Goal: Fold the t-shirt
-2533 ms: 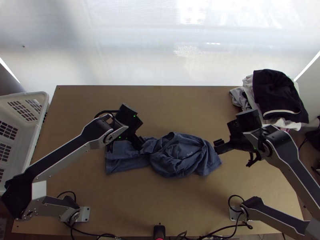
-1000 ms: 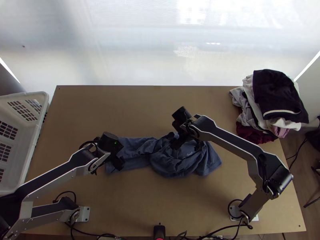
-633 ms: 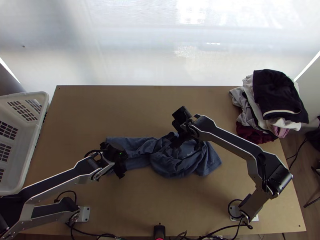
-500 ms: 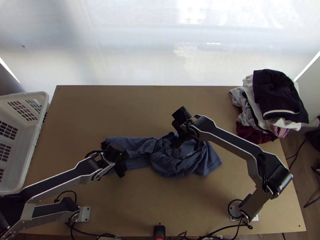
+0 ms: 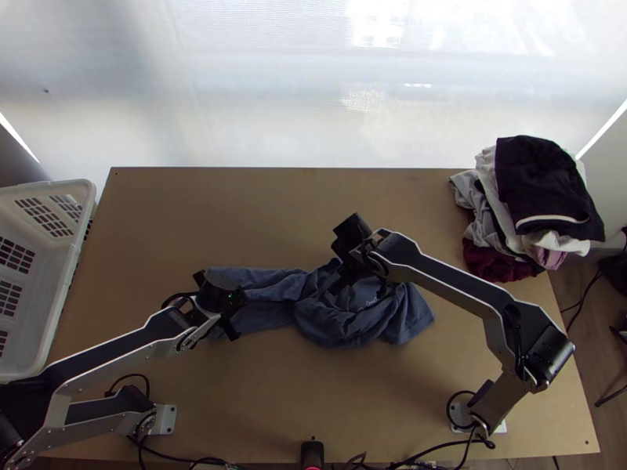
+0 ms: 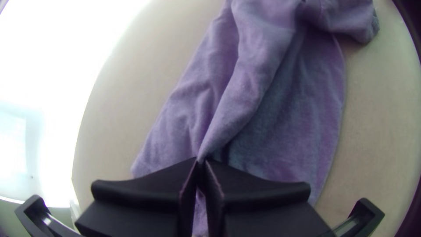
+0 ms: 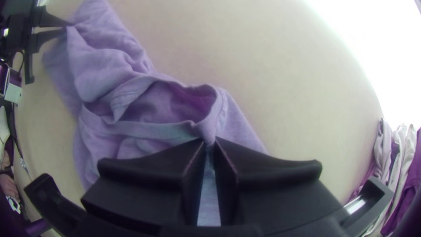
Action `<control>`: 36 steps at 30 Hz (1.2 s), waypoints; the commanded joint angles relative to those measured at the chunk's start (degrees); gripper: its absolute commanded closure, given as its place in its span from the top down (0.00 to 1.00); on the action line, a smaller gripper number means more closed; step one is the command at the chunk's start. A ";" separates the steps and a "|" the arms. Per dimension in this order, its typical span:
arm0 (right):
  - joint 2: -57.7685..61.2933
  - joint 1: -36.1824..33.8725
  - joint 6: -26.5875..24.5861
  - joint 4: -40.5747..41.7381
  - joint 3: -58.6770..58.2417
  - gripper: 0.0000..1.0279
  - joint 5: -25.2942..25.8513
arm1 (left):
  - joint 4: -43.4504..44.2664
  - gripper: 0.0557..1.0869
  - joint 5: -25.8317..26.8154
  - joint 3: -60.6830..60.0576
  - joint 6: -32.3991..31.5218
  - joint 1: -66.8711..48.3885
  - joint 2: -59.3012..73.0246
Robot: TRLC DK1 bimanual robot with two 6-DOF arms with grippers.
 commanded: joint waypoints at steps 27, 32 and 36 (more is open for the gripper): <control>-40.62 -14.49 -16.97 -47.38 -16.18 0.03 -10.47 | -32.34 0.04 10.72 20.42 3.14 21.09 -19.09; -40.45 -14.92 -24.79 -47.38 -25.59 0.04 -10.30 | -32.25 0.04 10.81 20.16 3.23 19.24 -18.91; -41.15 -16.77 -26.37 -45.80 -27.08 0.40 -5.29 | -32.16 0.04 10.81 19.54 3.58 17.66 -18.82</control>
